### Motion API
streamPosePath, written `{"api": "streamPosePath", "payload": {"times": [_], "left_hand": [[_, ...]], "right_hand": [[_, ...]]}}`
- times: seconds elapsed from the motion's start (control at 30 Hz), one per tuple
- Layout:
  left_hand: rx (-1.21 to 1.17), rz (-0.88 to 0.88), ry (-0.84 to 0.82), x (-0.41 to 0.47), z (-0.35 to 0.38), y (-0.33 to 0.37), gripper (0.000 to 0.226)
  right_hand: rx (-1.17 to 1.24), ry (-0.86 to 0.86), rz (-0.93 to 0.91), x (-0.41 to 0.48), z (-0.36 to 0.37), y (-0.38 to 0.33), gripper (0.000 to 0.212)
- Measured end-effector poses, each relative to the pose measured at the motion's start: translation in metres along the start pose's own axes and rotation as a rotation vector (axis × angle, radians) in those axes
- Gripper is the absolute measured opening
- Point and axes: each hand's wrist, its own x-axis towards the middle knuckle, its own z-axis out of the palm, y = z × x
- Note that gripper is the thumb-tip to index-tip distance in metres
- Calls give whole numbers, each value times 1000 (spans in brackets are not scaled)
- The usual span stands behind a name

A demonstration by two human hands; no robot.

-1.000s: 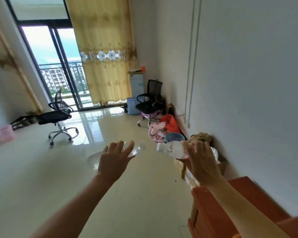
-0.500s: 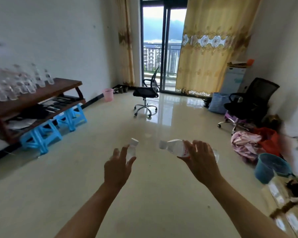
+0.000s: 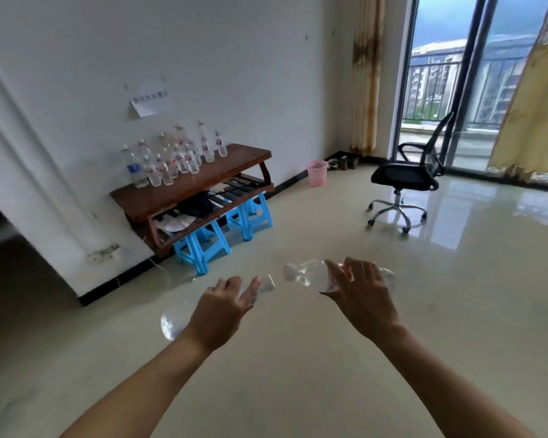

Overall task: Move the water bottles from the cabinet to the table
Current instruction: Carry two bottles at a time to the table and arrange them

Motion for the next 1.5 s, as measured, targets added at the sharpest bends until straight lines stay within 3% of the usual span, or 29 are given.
{"api": "streamPosePath", "payload": {"times": [0.13, 0.2, 0.3, 0.57, 0.77, 0.97, 1.2, 1.33, 1.5], "left_hand": [[84, -63, -125, 45, 33, -79, 65], [153, -54, -168, 58, 48, -106, 69], [233, -39, -161, 82, 89, -163, 63], [193, -171, -167, 165, 232, -338, 63], [197, -163, -238, 253, 293, -469, 69], [244, -158, -282, 339, 380, -574, 75], [251, -222, -333, 451, 492, -699, 66], [259, -302, -339, 501, 538, -769, 70], [88, -462, -286, 544, 594, -837, 64]], "right_hand": [[35, 27, -166, 109, 75, -6, 57], [31, 13, -231, 145, 105, -11, 70], [42, -86, -338, 219, 163, -31, 82], [7, -181, -447, 407, 312, -98, 82], [-61, -172, -405, 552, 385, -116, 79], [-110, -206, -446, 671, 498, -120, 97], [-70, -167, -509, 821, 658, -135, 83], [0, -218, -524, 913, 728, -149, 93], [51, -311, -510, 1005, 799, -174, 99]]}}
